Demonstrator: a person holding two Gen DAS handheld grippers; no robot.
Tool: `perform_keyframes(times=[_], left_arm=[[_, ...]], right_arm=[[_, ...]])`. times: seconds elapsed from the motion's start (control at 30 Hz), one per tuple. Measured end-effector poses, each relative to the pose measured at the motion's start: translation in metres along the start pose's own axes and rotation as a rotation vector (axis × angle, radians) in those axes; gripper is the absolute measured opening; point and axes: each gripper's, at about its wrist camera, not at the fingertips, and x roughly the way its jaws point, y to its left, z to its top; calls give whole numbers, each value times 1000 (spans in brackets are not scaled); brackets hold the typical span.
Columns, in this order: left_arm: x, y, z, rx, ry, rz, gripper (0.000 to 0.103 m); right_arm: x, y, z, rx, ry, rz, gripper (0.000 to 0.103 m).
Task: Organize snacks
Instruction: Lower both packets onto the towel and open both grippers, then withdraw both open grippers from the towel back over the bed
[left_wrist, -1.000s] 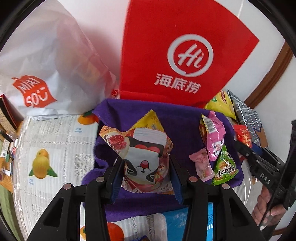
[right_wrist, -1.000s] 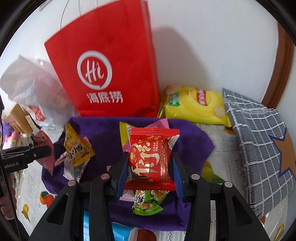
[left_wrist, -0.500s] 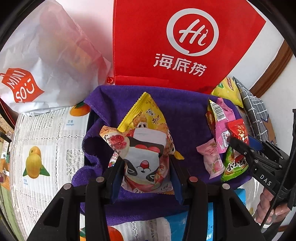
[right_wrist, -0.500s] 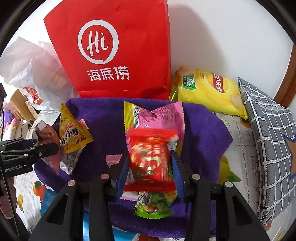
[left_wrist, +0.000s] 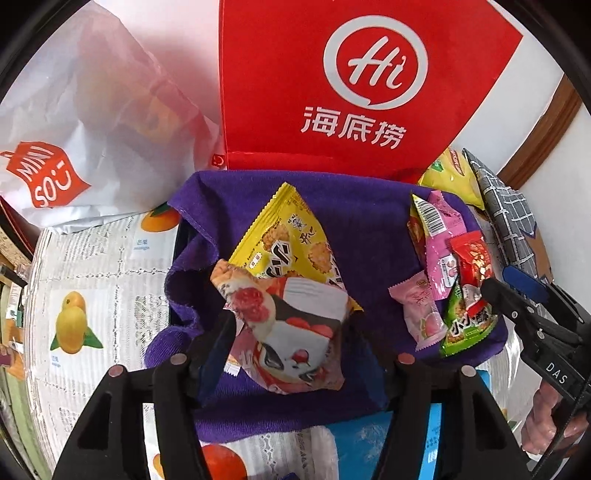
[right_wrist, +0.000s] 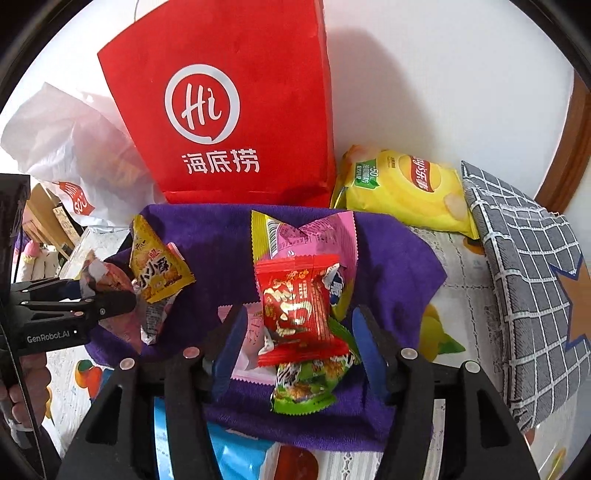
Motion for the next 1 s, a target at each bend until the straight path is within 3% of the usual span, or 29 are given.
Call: perform_keyframes(times=[0.3,0.6,0.7,0.9,1.0], left_arm=[[-41,4,-11,-10,-44,29,69],[-90,4,-40,-5,-109,50,69],[-104,2,-54,6,-131,51,69],[-127,-2,-81,16,-170,58,69],[-137,-3,-94,16,-183,65,69]], right_arm=[[-30,5,-14,14,-9,-11,59],[-79,26,-35,4,-66,-45,76],[-94,31,-42,10,-67,-66,87],[-122,36,-60,44,-93,-151,88],[-134,34,-70,82,-90,-137,89]])
